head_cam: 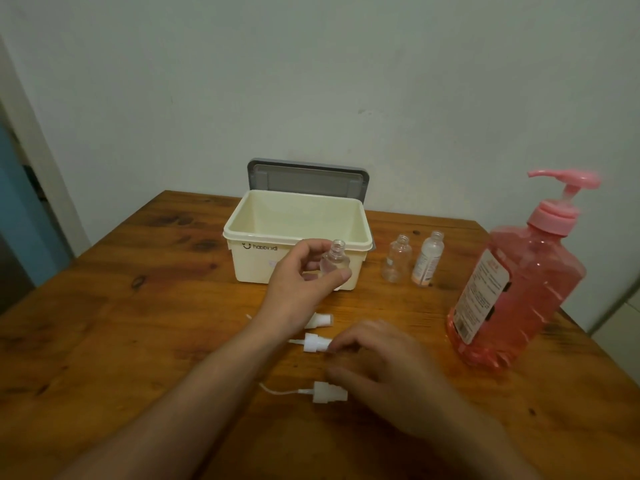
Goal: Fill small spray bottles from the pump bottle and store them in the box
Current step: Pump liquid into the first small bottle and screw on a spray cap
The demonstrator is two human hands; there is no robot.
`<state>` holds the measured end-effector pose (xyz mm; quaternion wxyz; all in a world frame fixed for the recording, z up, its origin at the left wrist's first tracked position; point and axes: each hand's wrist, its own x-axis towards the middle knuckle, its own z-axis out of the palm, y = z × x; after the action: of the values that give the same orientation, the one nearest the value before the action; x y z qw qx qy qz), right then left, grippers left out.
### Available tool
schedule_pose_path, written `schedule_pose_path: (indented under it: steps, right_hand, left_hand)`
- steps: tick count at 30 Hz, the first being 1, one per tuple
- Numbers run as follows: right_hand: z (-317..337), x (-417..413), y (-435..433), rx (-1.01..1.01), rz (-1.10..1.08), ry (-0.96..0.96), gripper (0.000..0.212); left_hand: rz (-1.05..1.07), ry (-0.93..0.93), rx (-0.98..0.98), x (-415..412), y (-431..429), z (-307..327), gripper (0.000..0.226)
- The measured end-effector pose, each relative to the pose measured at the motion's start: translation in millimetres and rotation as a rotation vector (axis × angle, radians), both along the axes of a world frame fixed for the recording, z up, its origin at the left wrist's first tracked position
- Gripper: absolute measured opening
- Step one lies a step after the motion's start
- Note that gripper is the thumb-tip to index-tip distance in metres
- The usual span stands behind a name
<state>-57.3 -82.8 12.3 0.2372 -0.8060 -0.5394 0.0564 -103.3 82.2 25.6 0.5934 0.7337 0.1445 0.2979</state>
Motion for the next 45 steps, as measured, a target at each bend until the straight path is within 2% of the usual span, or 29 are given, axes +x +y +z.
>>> schedule_pose_path:
  steps: [6, 10, 14, 17, 19, 23, 29, 37, 45]
  right_hand:
    - [-4.4, -6.2, 6.9, -0.143, 0.085, -0.005, 0.039]
    - [-5.8, -9.5, 9.3, -0.123, 0.115, -0.035, 0.030]
    - [-1.5, -1.4, -1.1, -0.074, 0.026, 0.088, 0.019]
    - [12.5, 14.1, -17.3, 0.035, -0.110, 0.223, 0.014]
    - [24.8, 22.4, -27.2, 0.172, -0.165, 0.275, 0.024]
    - [46.4, 31.6, -33.3, 0.444, -0.238, 0.311, 0.030]
    - [58.4, 38.9, -22.8, 0.565, -0.292, 0.305, 0.032]
    - [70.2, 48.1, -4.9, 0.485, -0.316, 0.234, 0.014]
    - [80.9, 58.7, 3.1, 0.375, -0.321, 0.194, 0.015]
  left_hand:
    - [0.000, 0.015, -0.007, 1.0, 0.6, -3.4, 0.036]
    - [-0.008, 0.008, -0.023, 3.8, 2.6, -3.6, 0.036]
    - [-0.010, -0.012, -0.042, 4.6, 6.8, -3.9, 0.035]
    - [0.003, -0.020, -0.065, 4.1, 9.9, -4.8, 0.037]
    - [0.013, -0.026, -0.084, 3.9, 9.3, -6.0, 0.038]
    - [0.003, -0.014, -0.089, 4.1, 6.6, -9.8, 0.036]
    - [-0.017, -0.011, -0.064, 4.7, 3.6, -12.7, 0.035]
    - [-0.027, -0.024, -0.054, 3.3, 1.3, -14.6, 0.035]
    - [-0.045, -0.041, -0.034, 4.4, 0.2, -15.8, 0.035]
